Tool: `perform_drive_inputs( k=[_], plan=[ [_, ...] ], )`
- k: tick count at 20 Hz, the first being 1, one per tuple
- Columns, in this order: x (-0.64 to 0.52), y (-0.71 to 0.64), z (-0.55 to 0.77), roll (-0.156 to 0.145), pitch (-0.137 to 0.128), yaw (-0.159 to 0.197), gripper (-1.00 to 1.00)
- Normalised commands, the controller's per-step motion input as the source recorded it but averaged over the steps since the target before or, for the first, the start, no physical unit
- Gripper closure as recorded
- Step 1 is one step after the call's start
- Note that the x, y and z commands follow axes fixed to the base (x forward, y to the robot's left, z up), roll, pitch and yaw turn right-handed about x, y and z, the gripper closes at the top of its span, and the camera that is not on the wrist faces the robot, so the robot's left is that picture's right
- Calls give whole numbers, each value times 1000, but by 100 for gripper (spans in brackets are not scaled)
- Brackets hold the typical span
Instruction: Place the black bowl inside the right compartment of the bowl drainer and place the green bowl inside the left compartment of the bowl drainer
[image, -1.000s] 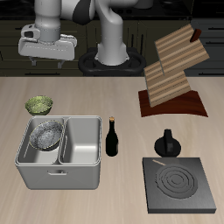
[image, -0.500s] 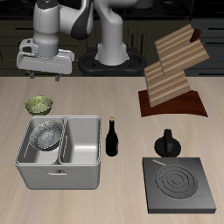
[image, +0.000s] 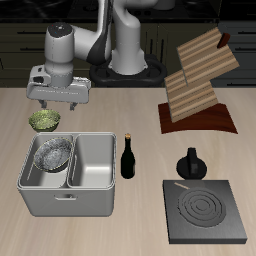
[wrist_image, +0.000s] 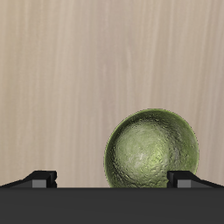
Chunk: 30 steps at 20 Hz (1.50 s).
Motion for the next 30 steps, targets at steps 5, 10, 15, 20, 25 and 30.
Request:
perform_drive_inputs(
  k=[5,10,15,20,25,30],
  plan=[
    [29,-39,-427,-19,73,-20,-100],
    [-64,31,-303,5,32,-31,-100],
    [-99,-3,-261,-17,21,-36,-100],
    [-76,24,-94,4,26,-15,-100],
    [-51,41,-29,35,-4,-9,100],
    [-21,34,108,-2,-9,23,100]
  ],
)
